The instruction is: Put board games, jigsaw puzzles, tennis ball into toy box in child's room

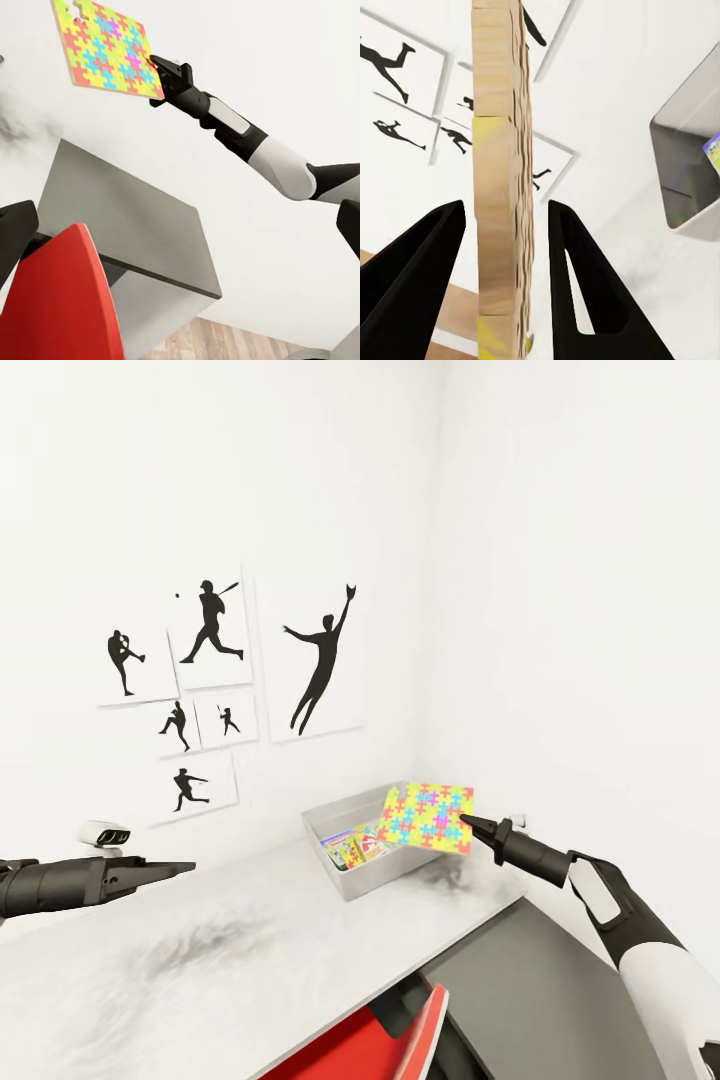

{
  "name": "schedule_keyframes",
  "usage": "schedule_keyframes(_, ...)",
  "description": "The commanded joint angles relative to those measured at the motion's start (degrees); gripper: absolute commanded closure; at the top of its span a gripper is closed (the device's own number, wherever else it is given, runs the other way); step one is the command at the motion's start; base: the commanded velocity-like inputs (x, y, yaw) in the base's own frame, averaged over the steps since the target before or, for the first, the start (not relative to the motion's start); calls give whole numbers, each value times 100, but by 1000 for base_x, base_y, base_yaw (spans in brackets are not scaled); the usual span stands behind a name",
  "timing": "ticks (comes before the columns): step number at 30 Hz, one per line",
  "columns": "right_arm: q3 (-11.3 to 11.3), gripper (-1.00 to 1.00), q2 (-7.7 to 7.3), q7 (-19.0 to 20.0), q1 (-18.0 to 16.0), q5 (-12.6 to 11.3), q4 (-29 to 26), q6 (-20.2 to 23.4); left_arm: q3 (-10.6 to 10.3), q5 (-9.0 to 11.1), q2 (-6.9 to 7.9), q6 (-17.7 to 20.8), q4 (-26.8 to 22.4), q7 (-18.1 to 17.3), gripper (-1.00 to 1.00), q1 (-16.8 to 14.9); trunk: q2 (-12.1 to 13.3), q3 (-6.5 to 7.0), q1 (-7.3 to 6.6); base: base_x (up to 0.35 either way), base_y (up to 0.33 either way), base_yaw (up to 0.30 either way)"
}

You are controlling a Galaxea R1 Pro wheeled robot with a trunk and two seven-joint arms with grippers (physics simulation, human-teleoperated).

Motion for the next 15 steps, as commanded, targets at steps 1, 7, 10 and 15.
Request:
schedule_keyframes(1, -11, 100, -3, 16, -2, -5, 3, 27, -2, -2, 2, 61, 0, -22, -100, -1, -5, -3, 2, 3, 0, 0)
schedule_keyframes(7, -17, 100, -2, -15, -67, 16, 3, 39, -2, -3, 2, 61, 0, -22, -100, -1, -5, -3, 2, 1, 0, 0)
schedule_keyframes(10, -14, 100, 15, -244, -212, 21, 5, 123, -2, -3, 2, 61, 0, -22, -100, -1, -5, -3, 2, 0, 0, 0)
schedule_keyframes(15, 8, 100, 93, -1263, -647, 5, 14, 527, -2, -4, 2, 61, 0, -22, -100, -1, -5, -3, 2, 0, 0, 0)
